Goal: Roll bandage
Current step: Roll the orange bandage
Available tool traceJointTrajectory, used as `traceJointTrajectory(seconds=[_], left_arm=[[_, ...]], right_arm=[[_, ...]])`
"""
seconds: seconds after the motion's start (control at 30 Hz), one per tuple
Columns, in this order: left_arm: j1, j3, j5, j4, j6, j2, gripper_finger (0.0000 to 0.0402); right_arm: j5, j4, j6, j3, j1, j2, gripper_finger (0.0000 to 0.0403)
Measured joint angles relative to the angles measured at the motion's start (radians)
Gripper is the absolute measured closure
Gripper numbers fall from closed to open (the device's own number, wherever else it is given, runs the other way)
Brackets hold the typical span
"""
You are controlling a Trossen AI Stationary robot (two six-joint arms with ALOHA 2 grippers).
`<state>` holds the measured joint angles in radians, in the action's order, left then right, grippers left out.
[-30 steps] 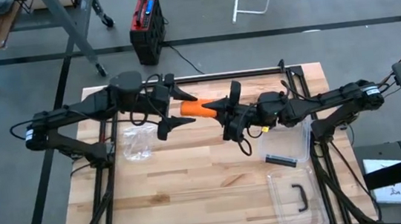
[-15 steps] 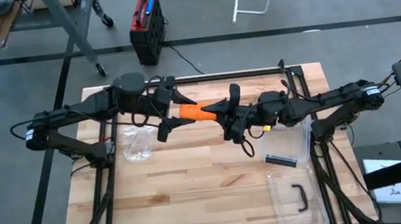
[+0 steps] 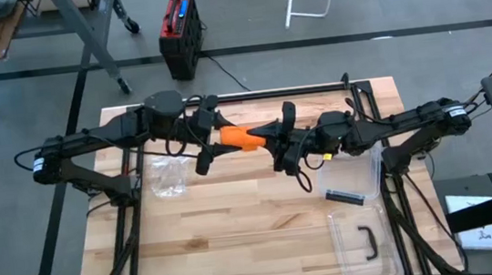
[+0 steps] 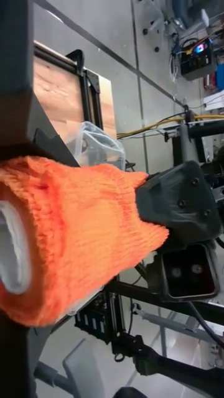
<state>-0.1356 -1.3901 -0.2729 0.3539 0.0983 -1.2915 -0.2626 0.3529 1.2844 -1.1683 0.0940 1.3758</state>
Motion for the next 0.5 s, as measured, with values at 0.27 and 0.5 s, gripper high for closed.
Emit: traceJointTrajectory(seconds=[0.27, 0.5], left_arm=[[0.000, 0.005, 0.038, 0.010, 0.094, 0.000, 0.0247], [0.000, 0.005, 0.137, 0.009, 0.170, 0.001, 0.0378]], right_arm=[[0.001, 0.023, -0.073, 0.000, 0.000, -0.006, 0.0348], [-0.003, 0.023, -0.157, 0.000, 0.000, -0.006, 0.0345]])
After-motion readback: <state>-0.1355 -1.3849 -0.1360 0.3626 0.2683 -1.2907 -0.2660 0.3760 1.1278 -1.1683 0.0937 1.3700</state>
